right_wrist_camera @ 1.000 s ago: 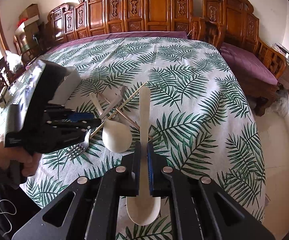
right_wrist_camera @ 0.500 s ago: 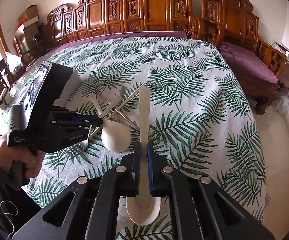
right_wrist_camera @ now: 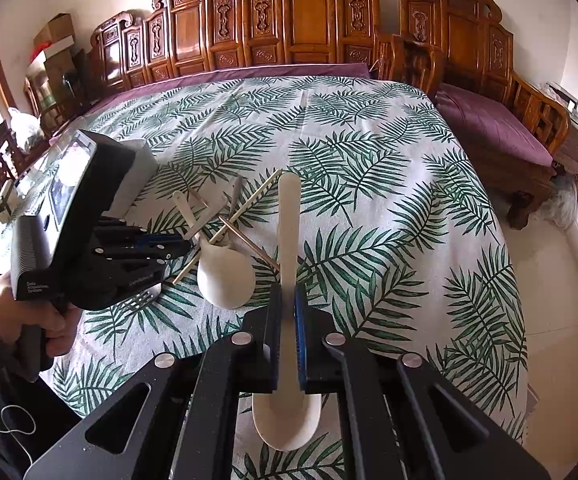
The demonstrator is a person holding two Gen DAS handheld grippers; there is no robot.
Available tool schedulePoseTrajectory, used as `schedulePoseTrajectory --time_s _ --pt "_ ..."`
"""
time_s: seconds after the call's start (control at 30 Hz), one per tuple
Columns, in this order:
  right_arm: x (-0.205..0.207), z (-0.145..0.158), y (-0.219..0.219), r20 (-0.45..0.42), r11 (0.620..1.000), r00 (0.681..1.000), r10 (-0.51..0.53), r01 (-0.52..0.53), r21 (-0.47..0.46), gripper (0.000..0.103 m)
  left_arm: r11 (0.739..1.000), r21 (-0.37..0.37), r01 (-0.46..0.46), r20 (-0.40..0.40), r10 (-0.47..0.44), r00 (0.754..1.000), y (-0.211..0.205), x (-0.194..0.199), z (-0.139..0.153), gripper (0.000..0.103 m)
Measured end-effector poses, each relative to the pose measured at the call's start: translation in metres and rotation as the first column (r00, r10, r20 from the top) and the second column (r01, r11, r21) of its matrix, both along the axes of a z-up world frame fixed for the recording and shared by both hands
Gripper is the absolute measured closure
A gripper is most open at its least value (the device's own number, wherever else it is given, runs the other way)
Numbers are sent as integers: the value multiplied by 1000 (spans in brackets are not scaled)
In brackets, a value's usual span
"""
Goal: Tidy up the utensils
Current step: 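Lift the metal fork toward the grey tray while the right carries the white spoon there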
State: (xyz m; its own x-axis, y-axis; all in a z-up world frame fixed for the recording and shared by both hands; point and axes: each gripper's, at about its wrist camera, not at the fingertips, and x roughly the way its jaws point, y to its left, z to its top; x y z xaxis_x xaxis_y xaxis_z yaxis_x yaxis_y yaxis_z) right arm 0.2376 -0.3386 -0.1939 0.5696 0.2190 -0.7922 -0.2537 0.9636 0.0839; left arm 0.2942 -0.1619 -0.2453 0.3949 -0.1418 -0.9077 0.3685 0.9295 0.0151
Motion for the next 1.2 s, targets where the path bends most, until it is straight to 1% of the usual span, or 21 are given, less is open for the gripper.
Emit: schedulePoseTrajectory --time_s 0.03,0.1,0.13,0.2,0.23,0.27,0.3,0.4,0.47,0.6,0.7,0.87,1.07,1.2 --pt "1 0 -1 0 1000 1000 -2 2 1 95 1000 16 7 1 -8 1000 -1 0 -1 92" --pt "1 -1 -2 -2 1000 1000 -3 3 3 95 999 40 8 4 -9 1000 0 1 2 84" --pt "1 0 -1 -2 1000 1000 -2 2 3 95 999 36 3 0 -3 1000 1 3 3 82" --pt "1 0 0 -4 1000 1000 1 -1 4 95 1000 26 -12 -8 12 1000 5 6 5 75" --pt "1 -1 0 -4 1000 1000 3 -3 3 95 1000 27 -15 -7 15 1000 6 6 4 74" --pt "1 -1 2 -4 1000 1000 6 -6 1 95 1000 26 -13 -8 13 1000 6 6 4 76" --pt "1 -1 3 -4 1000 1000 10 -10 0 95 1000 9 -2 -14 2 1000 5 5 6 96" --pt "1 -2 4 -6 1000 1000 13 -13 -3 95 999 49 -4 -4 4 1000 1 2 4 96" --pt "1 -2 4 -8 1000 1000 12 -12 -2 95 999 37 -14 -8 14 1000 3 -2 6 96" --pt "1 -3 6 -10 1000 1000 14 -14 1 95 1000 14 -16 29 16 999 6 -13 22 96" --pt "0 -3 9 -10 1000 1000 21 -21 2 95 1000 4 -1 76 1 997 10 -24 42 96" --pt "-2 0 11 9 1000 1000 23 -23 9 95 1000 -23 -6 135 9 991 22 -32 63 96" --pt "-3 4 12 26 999 999 20 -21 24 95 998 -67 -16 180 28 983 40 -47 85 96" --pt "-2 4 20 39 999 999 35 -35 1 95 996 -87 -16 217 34 976 52 -59 100 96"
